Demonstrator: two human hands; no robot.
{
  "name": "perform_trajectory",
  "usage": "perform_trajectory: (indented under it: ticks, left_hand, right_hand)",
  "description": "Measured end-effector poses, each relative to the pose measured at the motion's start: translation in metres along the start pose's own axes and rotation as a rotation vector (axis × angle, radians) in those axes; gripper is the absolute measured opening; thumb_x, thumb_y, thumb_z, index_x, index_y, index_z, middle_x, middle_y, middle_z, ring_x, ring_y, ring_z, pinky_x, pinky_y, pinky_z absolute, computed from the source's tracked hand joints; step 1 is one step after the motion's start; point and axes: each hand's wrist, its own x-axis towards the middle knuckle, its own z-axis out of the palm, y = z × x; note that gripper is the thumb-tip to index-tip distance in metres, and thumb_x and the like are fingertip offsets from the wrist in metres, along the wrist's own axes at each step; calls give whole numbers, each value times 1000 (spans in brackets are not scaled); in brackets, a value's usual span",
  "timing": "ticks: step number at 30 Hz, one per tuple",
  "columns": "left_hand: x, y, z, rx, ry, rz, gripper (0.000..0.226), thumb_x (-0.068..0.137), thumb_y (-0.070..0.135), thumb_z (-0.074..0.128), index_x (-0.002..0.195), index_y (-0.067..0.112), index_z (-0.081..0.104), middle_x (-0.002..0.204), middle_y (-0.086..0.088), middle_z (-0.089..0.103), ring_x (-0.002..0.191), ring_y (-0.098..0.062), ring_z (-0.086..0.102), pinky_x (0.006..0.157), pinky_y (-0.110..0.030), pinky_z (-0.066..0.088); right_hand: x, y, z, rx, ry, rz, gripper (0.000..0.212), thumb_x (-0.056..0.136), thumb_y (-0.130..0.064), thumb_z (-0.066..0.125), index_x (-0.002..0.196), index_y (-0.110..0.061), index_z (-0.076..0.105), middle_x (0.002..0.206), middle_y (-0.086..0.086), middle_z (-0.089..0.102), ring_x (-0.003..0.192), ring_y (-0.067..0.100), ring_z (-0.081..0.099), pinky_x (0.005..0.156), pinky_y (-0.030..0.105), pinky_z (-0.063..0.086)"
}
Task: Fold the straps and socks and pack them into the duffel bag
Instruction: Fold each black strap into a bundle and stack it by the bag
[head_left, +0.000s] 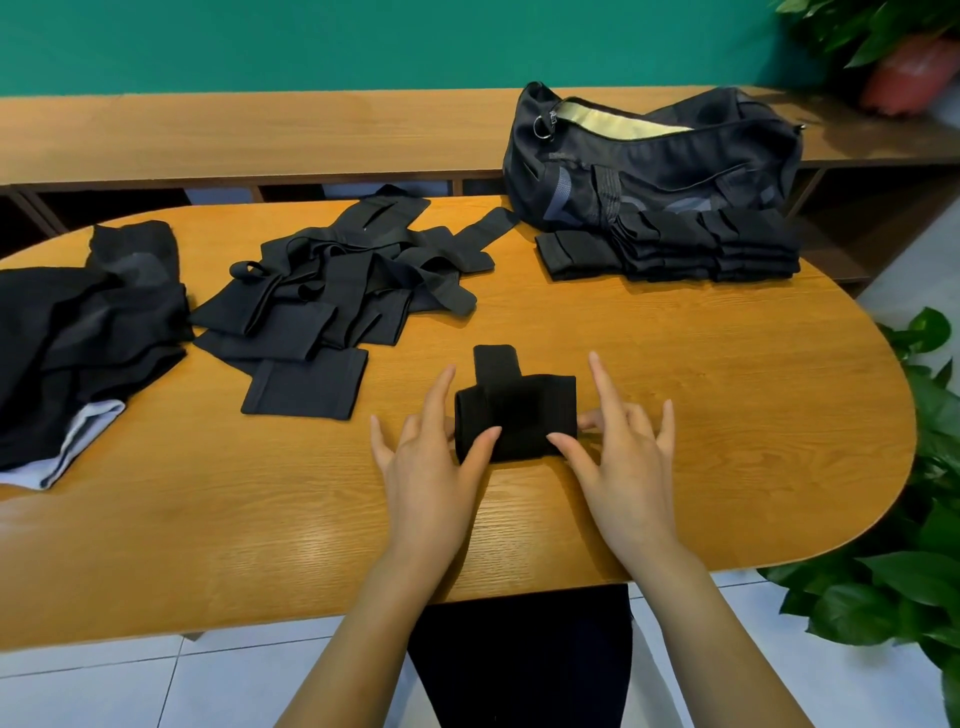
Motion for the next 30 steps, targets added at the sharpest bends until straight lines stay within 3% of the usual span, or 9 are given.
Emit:
perform_trajectory:
  ticks: [6, 9, 11, 13, 16, 18, 22, 30]
  left_hand:
    - [6, -2, 0, 174, -11, -38, 85, 86, 49, 63, 153, 26, 16, 84, 15, 56, 94, -9, 55, 117, -50, 12]
    - [6, -4, 0, 253, -27, -6, 79, 85, 49, 64, 150, 25, 26, 92, 14, 55, 99, -13, 53, 114, -53, 19]
    - [7, -7, -2, 239, -29, 70, 64, 84, 47, 65, 141, 27, 42, 108, 11, 56, 110, -16, 50, 113, -55, 22]
    - [6, -9, -5, 178, -72, 160, 46, 83, 49, 63, 124, 30, 56, 120, 13, 56, 119, -16, 47, 113, -57, 19]
    - [4, -11, -11, 116, -208, 214, 39, 77, 57, 64, 110, 35, 64, 123, 20, 58, 126, -8, 39, 116, -58, 4]
    - [2, -13, -11, 139, -268, 230, 41, 74, 59, 66, 109, 37, 66, 126, 22, 58, 130, -7, 35, 115, -57, -4]
    - [-2, -14, -10, 149, -259, 246, 32, 76, 49, 71, 105, 35, 70, 124, 21, 60, 130, -11, 38, 115, -59, -4]
    - [-7, -12, -7, 155, -176, 302, 33, 90, 50, 47, 97, 31, 73, 111, 18, 65, 124, -13, 42, 114, -61, -3]
  right_hand:
    - [1, 2, 6, -42, -57, 39, 91, 83, -45, 68, 153, -33, 11, 83, -20, 52, 99, 3, 47, 120, 52, 8]
    - [1, 2, 5, -55, -74, 69, 78, 85, -47, 64, 152, -31, 26, 90, -18, 53, 105, 8, 48, 119, 52, 11]
    - [0, 4, 3, -68, -52, 6, 62, 89, -50, 59, 146, -32, 40, 108, -13, 57, 116, 14, 46, 117, 55, 16]
    - [-1, 7, 1, -12, -99, -91, 48, 93, -52, 51, 139, -36, 48, 127, -12, 55, 129, 15, 39, 116, 58, 18]
    - [-4, 8, 2, 20, -242, -201, 47, 90, -60, 39, 132, -43, 54, 139, -22, 49, 141, 9, 25, 118, 57, 3]
    - [-6, 9, 4, -9, -291, -225, 46, 90, -62, 43, 129, -44, 56, 139, -22, 49, 143, 10, 25, 117, 60, 0]
    - [-11, 9, 4, -13, -306, -205, 38, 89, -54, 54, 125, -44, 60, 139, -22, 49, 143, 11, 24, 116, 62, -3]
    - [-12, 2, 3, -11, -278, -175, 37, 83, -57, 56, 115, -43, 66, 132, -22, 54, 139, 12, 28, 115, 60, -7]
